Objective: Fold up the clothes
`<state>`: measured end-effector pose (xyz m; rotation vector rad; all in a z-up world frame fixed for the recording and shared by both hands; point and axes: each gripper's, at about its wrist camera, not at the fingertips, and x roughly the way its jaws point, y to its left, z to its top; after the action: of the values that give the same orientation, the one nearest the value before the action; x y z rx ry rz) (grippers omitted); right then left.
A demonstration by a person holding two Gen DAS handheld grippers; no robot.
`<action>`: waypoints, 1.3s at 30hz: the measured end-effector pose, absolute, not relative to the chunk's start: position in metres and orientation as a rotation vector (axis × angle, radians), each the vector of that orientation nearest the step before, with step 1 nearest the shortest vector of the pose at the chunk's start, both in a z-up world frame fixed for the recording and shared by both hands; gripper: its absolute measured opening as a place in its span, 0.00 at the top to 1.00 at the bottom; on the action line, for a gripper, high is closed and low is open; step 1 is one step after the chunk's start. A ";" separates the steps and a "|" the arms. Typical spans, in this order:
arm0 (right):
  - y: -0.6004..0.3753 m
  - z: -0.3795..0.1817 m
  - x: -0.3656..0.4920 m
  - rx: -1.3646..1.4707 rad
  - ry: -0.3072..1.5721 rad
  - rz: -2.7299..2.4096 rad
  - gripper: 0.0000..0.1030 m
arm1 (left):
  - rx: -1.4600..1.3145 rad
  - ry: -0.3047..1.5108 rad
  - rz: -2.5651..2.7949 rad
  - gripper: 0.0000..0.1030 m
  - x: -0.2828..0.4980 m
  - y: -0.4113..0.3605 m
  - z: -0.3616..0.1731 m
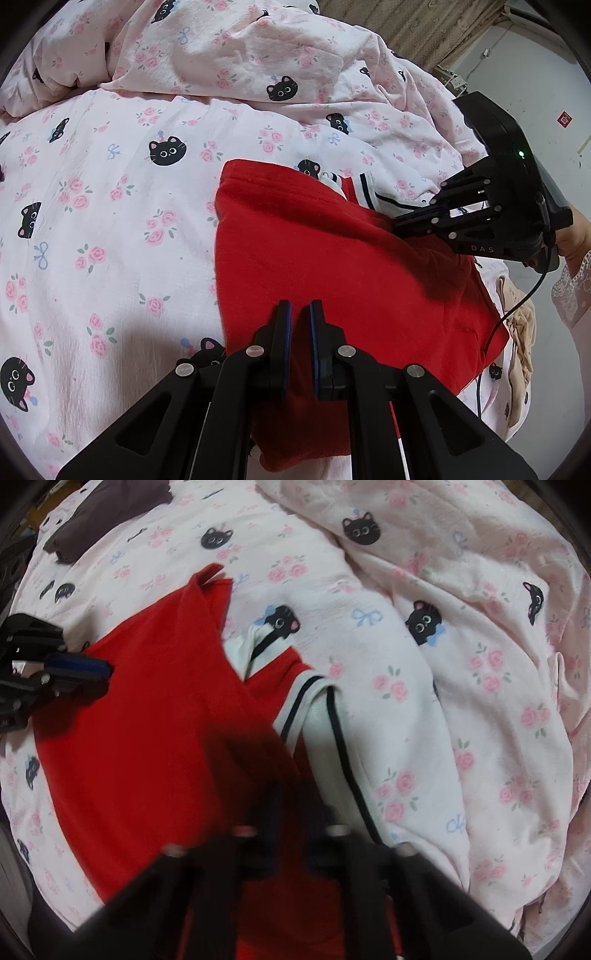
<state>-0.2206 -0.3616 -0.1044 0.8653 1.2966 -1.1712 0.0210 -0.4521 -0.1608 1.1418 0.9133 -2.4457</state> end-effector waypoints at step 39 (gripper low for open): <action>-0.223 -0.067 -0.227 1.095 0.613 -1.822 0.48 | 1.057 0.837 -2.452 0.74 0.032 -0.450 -0.141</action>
<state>-0.2269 -0.2229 -0.0671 1.0951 0.6132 -1.8219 0.0320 -0.4502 -0.1406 1.0569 0.8373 -2.4523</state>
